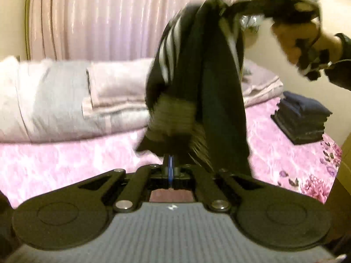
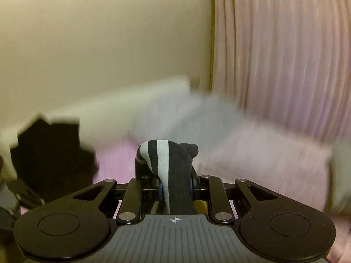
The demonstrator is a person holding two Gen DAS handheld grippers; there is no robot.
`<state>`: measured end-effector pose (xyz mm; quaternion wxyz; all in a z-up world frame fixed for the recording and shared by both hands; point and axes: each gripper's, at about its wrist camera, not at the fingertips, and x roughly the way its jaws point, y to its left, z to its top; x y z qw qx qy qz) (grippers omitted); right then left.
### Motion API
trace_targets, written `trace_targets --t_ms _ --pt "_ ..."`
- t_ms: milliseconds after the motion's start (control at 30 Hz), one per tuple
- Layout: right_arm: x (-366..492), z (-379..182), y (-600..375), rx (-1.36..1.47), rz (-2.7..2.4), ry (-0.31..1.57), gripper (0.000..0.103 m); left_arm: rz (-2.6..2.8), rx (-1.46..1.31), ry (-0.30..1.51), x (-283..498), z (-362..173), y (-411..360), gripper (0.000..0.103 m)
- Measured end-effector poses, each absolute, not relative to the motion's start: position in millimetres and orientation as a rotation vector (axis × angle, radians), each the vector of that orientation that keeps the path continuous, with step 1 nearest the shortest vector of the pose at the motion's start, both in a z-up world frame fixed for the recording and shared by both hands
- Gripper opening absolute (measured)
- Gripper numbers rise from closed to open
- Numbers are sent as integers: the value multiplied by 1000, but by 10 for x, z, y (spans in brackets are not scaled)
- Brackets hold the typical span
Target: Fold clothes
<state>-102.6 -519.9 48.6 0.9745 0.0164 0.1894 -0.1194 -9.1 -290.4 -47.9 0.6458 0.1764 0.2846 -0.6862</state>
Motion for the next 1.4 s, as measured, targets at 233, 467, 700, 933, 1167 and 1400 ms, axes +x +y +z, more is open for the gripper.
trace_targets --t_ms 233,467,700,933,1167,1400 --pt "-2799 948 -5008 -50 -547 142 23 -1633 387 597 -218 -146 -2931 0" --pt "-4553 -553 -5110 339 -1151 396 82 -1746 538 695 -516 -544 -3249 0" --pt "-4716 -1477 -5199 640 -1168 503 82 -1751 741 767 -847 -1169 -3621 31" --pt "-3746 -2215 -5852 511 -826 721 82 -1667 937 749 -1079 -2024 -4260 67" --pt "-3124 -3061 -6136 221 -542 975 82 -1409 928 933 -769 -3111 -4680 67" --pt "-3031 -3489 -6443 420 -589 1050 65 -1396 774 1022 -729 -3154 -4687 11"
